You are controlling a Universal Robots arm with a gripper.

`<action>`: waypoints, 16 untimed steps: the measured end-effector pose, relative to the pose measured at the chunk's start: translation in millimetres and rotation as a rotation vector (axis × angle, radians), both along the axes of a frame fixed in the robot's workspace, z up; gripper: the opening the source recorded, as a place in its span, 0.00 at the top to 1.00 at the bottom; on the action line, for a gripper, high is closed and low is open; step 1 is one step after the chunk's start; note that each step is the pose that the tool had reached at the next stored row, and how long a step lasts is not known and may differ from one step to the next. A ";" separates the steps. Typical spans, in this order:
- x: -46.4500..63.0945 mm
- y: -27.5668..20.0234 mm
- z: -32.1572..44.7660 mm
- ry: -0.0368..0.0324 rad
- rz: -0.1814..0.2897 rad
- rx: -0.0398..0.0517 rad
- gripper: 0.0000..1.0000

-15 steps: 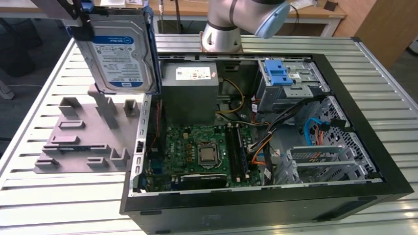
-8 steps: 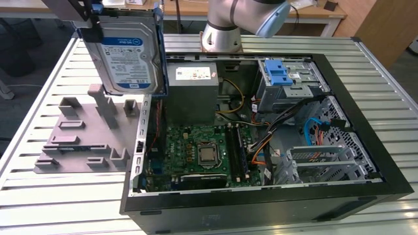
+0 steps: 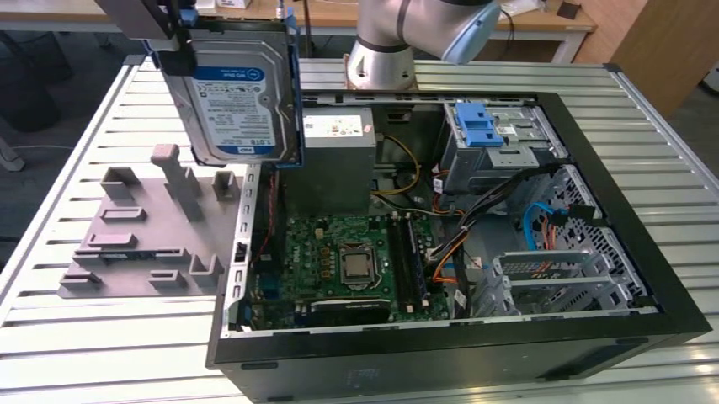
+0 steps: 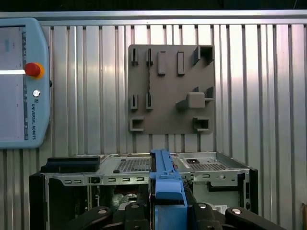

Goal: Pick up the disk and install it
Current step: 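Pick up the disk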

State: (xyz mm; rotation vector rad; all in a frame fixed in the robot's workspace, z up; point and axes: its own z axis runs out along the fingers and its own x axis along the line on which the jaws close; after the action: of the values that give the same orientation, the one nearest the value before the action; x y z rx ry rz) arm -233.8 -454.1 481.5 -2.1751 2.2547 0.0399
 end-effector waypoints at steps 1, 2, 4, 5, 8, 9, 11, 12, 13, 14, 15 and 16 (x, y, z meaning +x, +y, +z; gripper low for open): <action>1.9 -0.4 0.0 0.0000 0.000 0.0000 0.63; 3.9 -0.8 0.0 0.0000 0.000 0.0000 0.63; 7.9 -1.5 0.0 0.0000 0.000 0.0000 0.63; 9.7 -1.8 0.0 0.0000 0.000 0.0000 0.63; 14.9 -2.8 0.0 0.0000 0.000 0.0000 0.63; 16.6 -3.2 0.0 -0.0001 0.000 0.0000 0.63; 20.0 -3.6 0.0 0.0000 0.000 0.0000 0.63; 21.6 -3.8 0.0 0.0000 0.000 0.0000 0.63; 23.3 -4.0 0.0 0.0000 0.000 -0.0001 0.63; 24.9 -4.2 -0.1 -0.0001 0.000 0.0000 0.63; 26.5 -4.4 0.0 0.0000 0.000 0.0000 0.63; 28.0 -4.6 0.0 0.0000 0.000 0.0000 0.63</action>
State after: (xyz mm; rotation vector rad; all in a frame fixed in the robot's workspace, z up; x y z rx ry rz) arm -205.8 -458.7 481.5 -2.1751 2.2548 0.0399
